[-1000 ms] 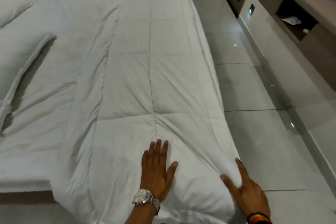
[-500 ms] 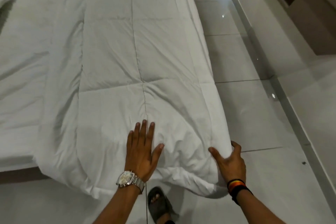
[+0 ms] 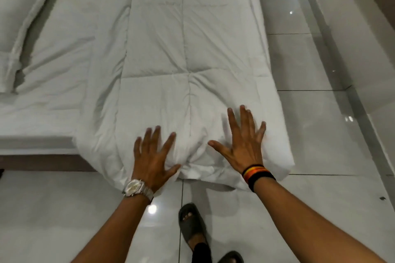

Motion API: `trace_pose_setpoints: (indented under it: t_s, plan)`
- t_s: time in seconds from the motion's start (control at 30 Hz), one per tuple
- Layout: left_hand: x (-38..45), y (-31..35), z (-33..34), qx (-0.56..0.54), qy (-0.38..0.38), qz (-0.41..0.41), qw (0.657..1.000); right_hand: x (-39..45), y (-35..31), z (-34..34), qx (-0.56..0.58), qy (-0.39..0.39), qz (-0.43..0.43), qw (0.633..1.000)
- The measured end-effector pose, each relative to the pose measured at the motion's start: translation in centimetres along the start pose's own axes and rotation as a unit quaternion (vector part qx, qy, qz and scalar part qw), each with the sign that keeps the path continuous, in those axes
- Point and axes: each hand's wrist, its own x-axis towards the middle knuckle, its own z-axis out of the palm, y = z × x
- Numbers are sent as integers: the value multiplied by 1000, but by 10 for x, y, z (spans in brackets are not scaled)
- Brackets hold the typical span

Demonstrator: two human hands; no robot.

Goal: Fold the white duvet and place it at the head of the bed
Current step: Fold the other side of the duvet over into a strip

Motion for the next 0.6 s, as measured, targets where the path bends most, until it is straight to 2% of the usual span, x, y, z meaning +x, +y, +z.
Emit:
trace_pose_setpoints:
  t_s: [0.1, 0.27, 0.4, 0.47, 0.53, 0.6]
  plan:
    - [19, 4, -6, -15, 54, 29, 998, 11, -9, 10, -60, -47, -2, 997]
    - [6, -12, -9, 14, 101, 89, 991, -3, 3, 12, -60, -43, -16, 997]
    - [-23, -52, -8, 4, 101, 92, 991, -8, -3, 10, -79, -87, -8, 993]
    - [-27, -54, -7, -17, 85, 119, 989, -1, -16, 12, -70, -80, -3, 994]
    - [-31, -55, -4, -71, 83, 95, 990, 9, -34, 17, -50, -55, -31, 997]
    - [-37, -66, -1, -139, 111, -8, 984, 21, -53, 22, -39, -34, -72, 996]
